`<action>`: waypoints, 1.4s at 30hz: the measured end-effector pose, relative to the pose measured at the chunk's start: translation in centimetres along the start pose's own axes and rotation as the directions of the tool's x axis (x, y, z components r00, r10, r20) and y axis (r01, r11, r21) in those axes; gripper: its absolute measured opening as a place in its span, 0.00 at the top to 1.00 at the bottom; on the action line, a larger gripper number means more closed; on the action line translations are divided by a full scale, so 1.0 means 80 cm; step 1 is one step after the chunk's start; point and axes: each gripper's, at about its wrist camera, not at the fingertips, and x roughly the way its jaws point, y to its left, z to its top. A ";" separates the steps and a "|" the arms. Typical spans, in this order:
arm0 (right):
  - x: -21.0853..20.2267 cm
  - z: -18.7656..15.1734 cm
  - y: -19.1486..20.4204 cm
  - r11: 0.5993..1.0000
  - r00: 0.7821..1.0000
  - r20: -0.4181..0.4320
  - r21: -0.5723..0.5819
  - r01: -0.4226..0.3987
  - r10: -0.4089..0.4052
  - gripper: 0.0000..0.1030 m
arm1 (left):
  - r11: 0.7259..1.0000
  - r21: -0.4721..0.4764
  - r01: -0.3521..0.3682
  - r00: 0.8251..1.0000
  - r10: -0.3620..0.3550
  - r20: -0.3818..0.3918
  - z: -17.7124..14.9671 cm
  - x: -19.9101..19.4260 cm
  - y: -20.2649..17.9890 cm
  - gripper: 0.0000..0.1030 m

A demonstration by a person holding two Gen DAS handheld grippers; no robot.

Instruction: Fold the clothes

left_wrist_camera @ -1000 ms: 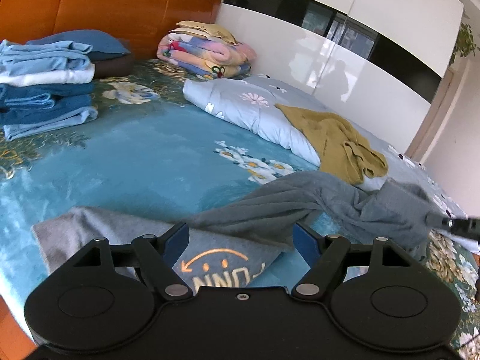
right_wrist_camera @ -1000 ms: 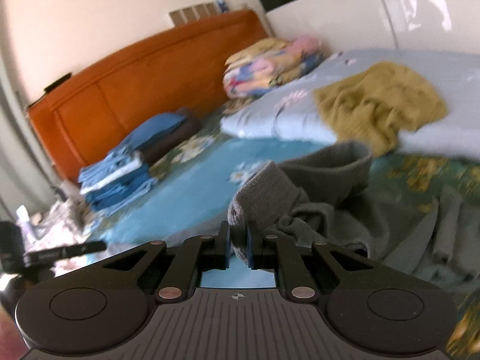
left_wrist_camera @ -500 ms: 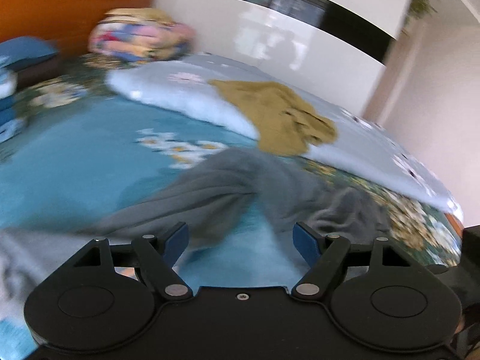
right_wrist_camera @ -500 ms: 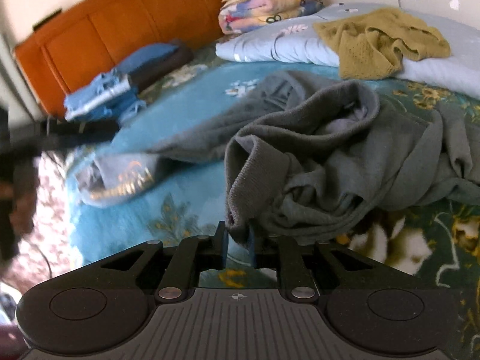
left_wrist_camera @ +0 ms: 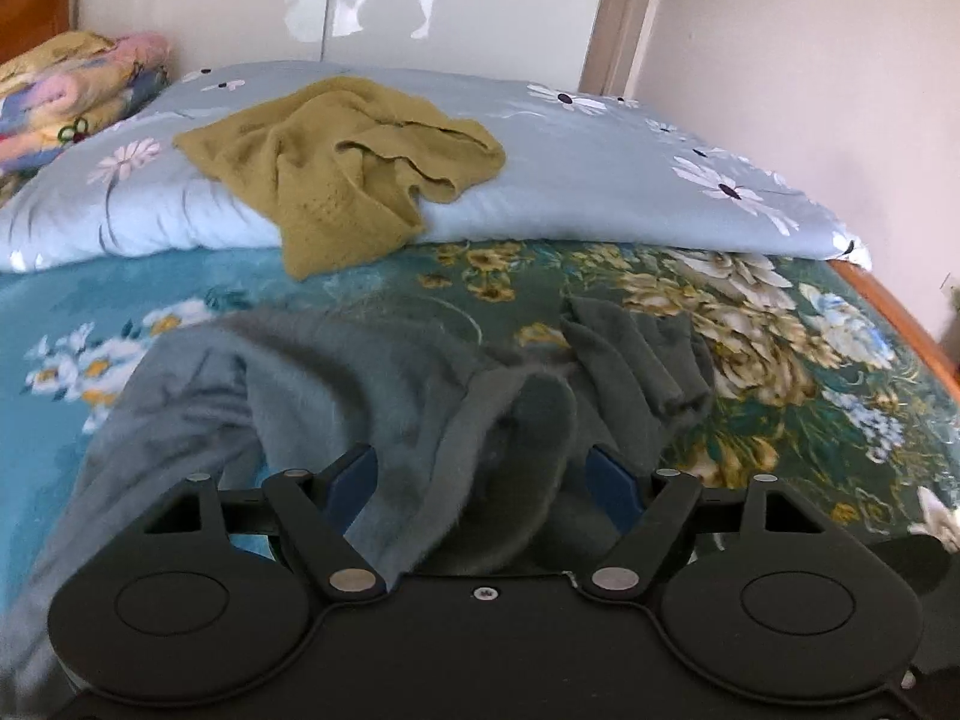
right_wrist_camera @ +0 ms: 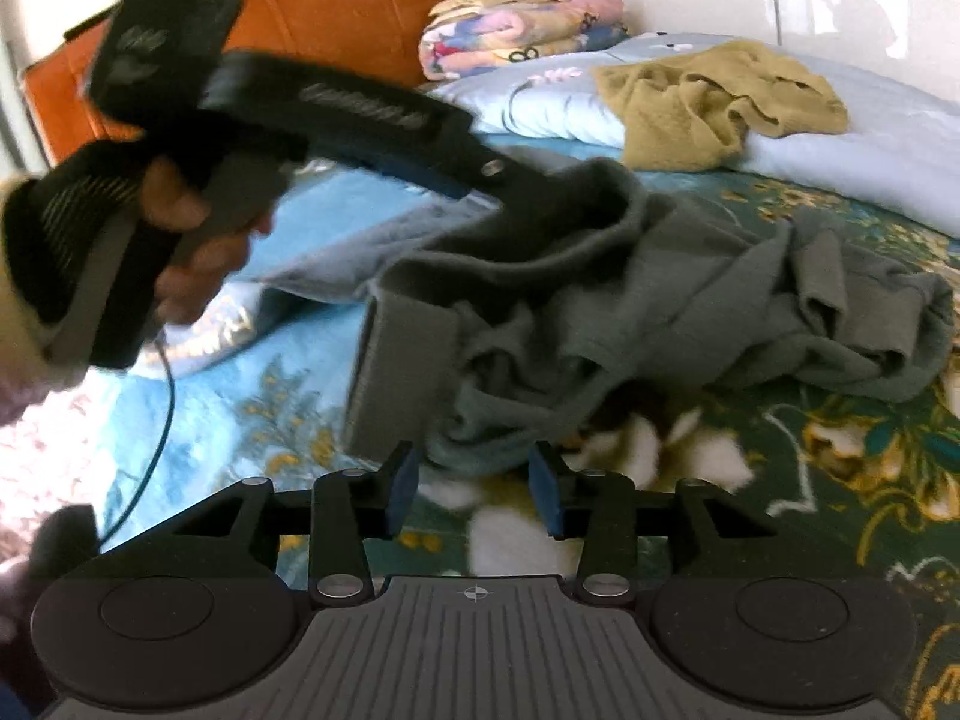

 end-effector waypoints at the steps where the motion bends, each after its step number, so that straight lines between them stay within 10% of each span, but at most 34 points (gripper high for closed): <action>1: 0.000 -0.002 -0.002 1.000 1.000 0.001 -0.009 0.010 -0.010 0.60 | 1.000 -0.001 -0.013 1.000 0.013 0.000 0.003 0.006 0.002 0.28; 7: 0.006 -0.010 0.004 0.990 0.999 -0.002 -0.134 0.034 -0.034 0.54 | 0.996 0.051 -0.074 0.996 0.076 -0.038 0.012 0.029 0.012 0.45; 10: 0.010 -0.008 0.020 0.969 0.999 0.022 -0.245 0.036 -0.032 0.37 | 0.993 0.083 -0.078 0.995 0.083 -0.059 0.015 0.038 0.014 0.46; 20: 0.046 -0.010 0.058 0.860 0.998 0.038 -0.505 0.066 -0.054 0.33 | 0.987 0.158 -0.020 0.992 0.040 -0.123 0.021 0.077 -0.005 0.49; 24: 0.060 -0.007 0.058 0.856 0.996 0.026 -0.509 0.086 -0.085 0.43 | 0.998 0.066 -0.006 0.992 0.014 -0.122 0.021 0.080 0.012 0.91; 29: 0.061 0.006 0.046 0.890 0.993 0.015 -0.441 0.115 -0.120 0.83 | 0.998 -0.066 -0.018 0.997 0.014 -0.071 0.026 0.058 0.050 0.96; 36: 0.021 0.058 0.026 0.923 0.972 0.162 -0.318 0.215 -0.171 0.89 | 0.963 -0.254 -0.086 0.989 0.114 0.098 0.045 -0.028 0.114 0.97; 42: -0.035 0.151 0.028 0.897 0.890 0.395 -0.270 0.350 -0.229 0.89 | 0.924 -0.362 -0.120 0.952 0.210 0.221 0.074 -0.127 0.156 0.97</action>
